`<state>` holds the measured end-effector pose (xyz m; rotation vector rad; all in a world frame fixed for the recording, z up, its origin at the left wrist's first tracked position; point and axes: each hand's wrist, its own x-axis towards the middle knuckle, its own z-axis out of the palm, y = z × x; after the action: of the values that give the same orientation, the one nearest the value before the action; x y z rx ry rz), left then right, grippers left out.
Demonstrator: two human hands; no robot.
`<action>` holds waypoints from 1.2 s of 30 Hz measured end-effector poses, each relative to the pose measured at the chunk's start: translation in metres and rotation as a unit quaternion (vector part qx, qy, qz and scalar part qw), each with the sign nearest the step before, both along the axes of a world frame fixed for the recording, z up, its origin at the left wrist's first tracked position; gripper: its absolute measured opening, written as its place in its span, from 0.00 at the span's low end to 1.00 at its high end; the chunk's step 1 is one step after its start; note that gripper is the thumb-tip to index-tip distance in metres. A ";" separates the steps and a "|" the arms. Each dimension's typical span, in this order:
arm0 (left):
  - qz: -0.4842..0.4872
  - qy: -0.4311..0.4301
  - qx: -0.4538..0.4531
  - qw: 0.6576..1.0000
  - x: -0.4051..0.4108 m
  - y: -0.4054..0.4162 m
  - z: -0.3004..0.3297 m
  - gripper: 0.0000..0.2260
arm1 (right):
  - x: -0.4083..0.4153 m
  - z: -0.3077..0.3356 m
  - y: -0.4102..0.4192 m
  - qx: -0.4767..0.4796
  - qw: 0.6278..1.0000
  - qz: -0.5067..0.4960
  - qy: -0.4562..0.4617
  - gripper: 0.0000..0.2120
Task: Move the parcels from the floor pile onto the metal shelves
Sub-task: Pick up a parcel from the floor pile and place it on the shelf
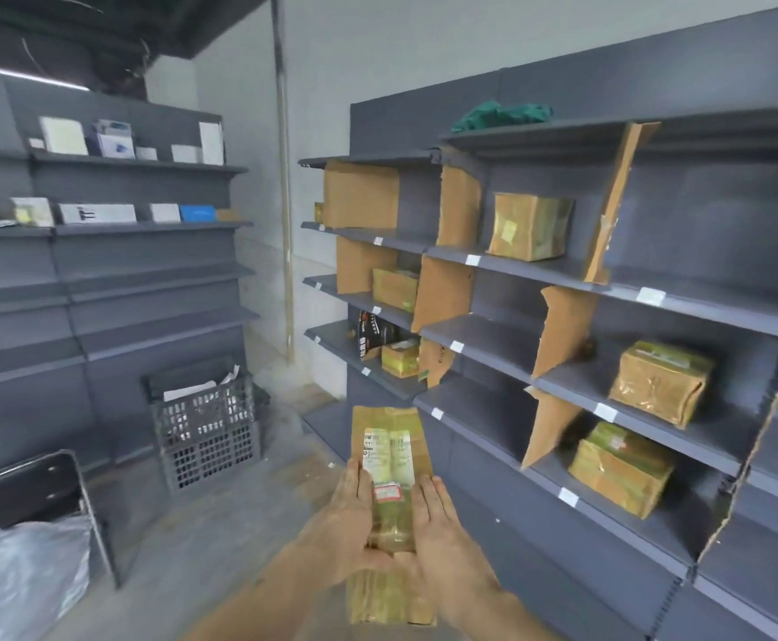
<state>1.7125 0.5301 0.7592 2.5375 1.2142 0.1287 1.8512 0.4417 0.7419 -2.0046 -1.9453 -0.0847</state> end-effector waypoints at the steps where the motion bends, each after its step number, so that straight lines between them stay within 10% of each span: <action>1: 0.009 0.008 0.006 1.000 0.005 0.009 0.000 0.53 | 0.006 0.001 0.011 -0.013 1.000 0.009 0.004 0.38; 36: 0.134 -0.037 0.050 0.989 -0.068 0.422 0.014 0.46 | -0.044 0.050 0.461 -0.059 0.990 0.128 -0.005 0.39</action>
<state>1.6444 0.9522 0.7727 2.4132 1.5494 0.3512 1.8076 0.9031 0.7920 -1.8076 -2.2427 0.0838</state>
